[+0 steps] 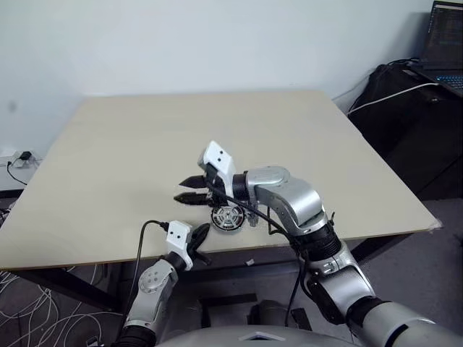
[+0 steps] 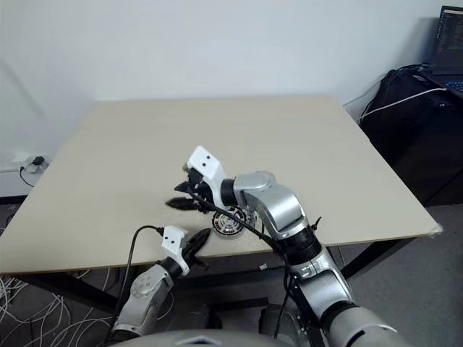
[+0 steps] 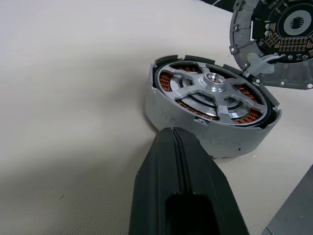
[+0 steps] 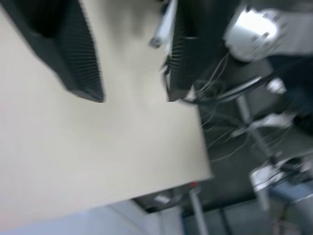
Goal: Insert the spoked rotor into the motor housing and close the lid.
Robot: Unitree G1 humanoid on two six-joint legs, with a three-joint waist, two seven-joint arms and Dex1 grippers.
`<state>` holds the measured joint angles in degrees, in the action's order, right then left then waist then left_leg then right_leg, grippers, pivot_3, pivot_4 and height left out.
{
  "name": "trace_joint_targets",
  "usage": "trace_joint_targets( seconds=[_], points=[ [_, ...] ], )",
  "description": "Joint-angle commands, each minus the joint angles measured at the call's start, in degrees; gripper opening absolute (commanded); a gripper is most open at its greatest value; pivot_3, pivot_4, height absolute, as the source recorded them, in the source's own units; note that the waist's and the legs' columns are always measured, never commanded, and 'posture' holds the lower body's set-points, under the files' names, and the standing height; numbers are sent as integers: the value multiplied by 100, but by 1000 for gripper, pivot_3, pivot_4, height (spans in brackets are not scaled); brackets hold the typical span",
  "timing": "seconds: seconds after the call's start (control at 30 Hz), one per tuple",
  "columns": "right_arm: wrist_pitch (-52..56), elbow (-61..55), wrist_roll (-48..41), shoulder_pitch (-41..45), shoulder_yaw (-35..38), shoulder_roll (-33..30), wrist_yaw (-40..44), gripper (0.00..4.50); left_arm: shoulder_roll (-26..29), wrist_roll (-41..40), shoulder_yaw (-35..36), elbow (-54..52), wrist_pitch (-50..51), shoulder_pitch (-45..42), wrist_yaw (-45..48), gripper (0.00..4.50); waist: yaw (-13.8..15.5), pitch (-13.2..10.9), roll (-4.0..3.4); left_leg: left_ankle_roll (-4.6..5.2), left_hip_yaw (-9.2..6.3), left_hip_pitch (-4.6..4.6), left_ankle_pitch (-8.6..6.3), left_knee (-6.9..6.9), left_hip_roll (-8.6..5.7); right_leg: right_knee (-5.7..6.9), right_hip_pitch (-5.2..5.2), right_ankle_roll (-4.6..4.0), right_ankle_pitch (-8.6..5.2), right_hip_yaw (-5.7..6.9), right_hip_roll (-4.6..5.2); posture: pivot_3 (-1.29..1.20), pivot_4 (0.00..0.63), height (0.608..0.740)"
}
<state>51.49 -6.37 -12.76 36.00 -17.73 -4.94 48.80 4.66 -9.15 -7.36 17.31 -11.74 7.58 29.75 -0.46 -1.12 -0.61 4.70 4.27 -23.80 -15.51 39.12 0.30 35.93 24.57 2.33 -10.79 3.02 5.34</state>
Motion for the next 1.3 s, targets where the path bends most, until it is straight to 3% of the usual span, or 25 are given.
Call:
trace_joint_targets(
  seconds=[0.03,0.13,0.17,0.4,0.53,0.8,0.97,1.3],
  points=[
    [-104,-166,-159,119,288,-25,-269,1069,-3,32,-22,17,-45,1,14,0,-6,0,-1,0,0,0,0,0,0,0,1,0,0,-1,0,0,0,740],
    [-263,-284,-114,40,309,-257,-418,122,22,31,-14,10,-52,27,39,0,-9,0,-1,0,0,0,0,-3,0,0,2,-1,0,-1,0,0,0,740],
    [-462,-302,39,-24,268,-487,-453,52,43,22,7,36,-58,19,56,0,-7,0,-1,0,0,0,0,-3,0,-1,2,-1,0,-1,0,0,0,740],
    [-1303,-97,607,-260,370,-1471,-892,52,107,-18,71,193,-117,-43,116,0,-15,0,-4,2,5,-2,-1,-5,-5,-8,2,0,-1,-2,4,0,0,740],
    [-2017,236,1624,-439,103,-2323,-1324,52,109,-30,113,357,-175,-137,158,0,11,1,-8,2,4,0,0,-3,-1,-3,-2,1,-2,9,1,0,0,740],
    [-1933,-63,2312,-1163,-421,-3635,-610,52,147,-46,115,280,-153,-109,173,0,12,1,-8,5,6,3,1,0,2,-5,-7,26,-20,8,-6,0,0,740],
    [-1559,-570,2033,-1747,-43,-3370,-778,52,285,-133,187,7,-206,221,270,0,-14,-2,-2,5,6,6,1,0,8,-5,-8,29,-21,5,-12,0,0,740],
    [-692,-1468,1501,-2774,504,-1755,-1785,52,457,-255,234,-385,-73,521,382,0,5,-10,8,3,4,1,-1,-2,14,-8,-6,25,-25,7,-6,0,0,740]
  ],
)
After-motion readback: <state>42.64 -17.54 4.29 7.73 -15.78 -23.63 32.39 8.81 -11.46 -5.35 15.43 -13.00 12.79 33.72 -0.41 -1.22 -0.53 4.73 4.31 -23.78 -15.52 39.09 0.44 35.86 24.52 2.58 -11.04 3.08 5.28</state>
